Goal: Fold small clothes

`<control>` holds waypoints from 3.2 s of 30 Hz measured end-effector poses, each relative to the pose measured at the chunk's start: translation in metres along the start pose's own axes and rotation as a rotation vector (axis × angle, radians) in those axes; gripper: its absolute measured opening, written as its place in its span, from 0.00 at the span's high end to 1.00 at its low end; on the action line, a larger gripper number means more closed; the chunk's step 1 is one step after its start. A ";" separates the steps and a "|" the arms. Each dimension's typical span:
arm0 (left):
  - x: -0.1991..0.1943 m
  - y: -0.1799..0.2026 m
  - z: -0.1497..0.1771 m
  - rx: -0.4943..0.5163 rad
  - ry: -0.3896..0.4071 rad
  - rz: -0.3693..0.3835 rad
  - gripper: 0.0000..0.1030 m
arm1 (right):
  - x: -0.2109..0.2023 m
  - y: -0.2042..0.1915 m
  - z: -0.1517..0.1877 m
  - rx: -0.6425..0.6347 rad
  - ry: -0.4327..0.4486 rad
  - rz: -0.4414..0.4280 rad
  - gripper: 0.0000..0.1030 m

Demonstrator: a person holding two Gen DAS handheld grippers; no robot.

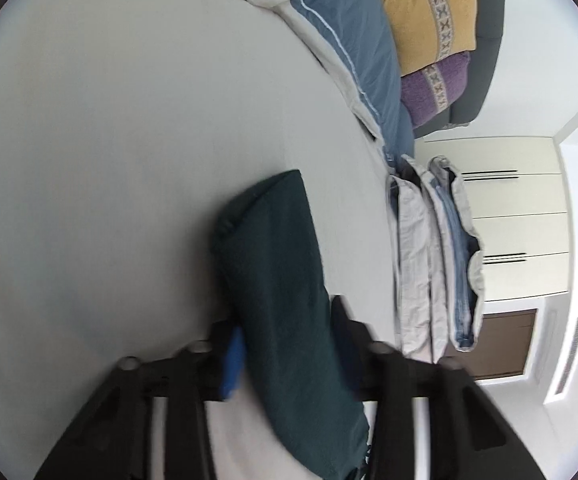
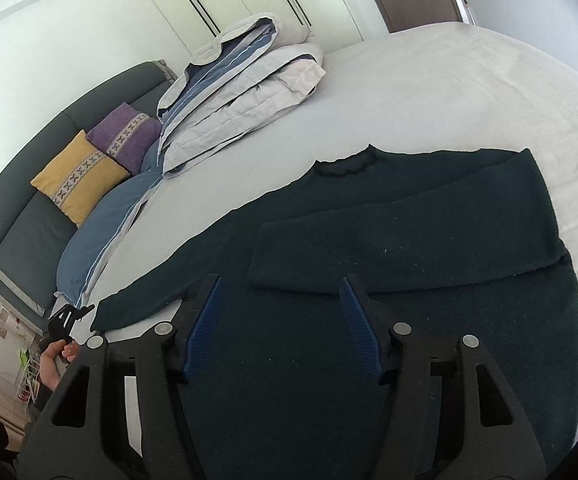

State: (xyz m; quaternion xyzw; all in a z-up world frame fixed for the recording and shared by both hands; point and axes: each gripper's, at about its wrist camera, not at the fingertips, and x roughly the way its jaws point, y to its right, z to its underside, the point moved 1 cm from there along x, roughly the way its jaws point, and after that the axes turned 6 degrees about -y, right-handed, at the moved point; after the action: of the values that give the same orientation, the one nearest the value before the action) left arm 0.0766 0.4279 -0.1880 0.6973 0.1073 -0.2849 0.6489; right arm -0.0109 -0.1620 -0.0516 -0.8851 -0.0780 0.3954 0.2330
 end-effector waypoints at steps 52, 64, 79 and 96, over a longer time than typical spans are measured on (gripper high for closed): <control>0.050 0.146 0.303 1.155 -0.284 -0.155 0.22 | 0.158 0.097 -0.058 0.272 -0.283 0.000 0.54; 0.066 0.147 0.268 1.055 -0.287 -0.161 0.33 | 0.167 0.075 -0.064 0.111 -0.328 0.046 0.94; 0.166 0.178 0.251 1.068 -0.354 -0.327 0.44 | 0.112 0.113 -0.090 0.058 -0.249 0.133 0.94; 0.222 0.190 0.253 1.160 -0.400 -0.396 0.84 | 0.117 0.139 -0.069 0.081 -0.247 0.181 0.94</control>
State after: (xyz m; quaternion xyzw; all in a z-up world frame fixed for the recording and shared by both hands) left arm 0.2907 0.1095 -0.1462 0.8352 -0.0607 -0.5355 0.1092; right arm 0.1124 -0.2705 -0.1552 -0.8229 -0.0100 0.5235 0.2206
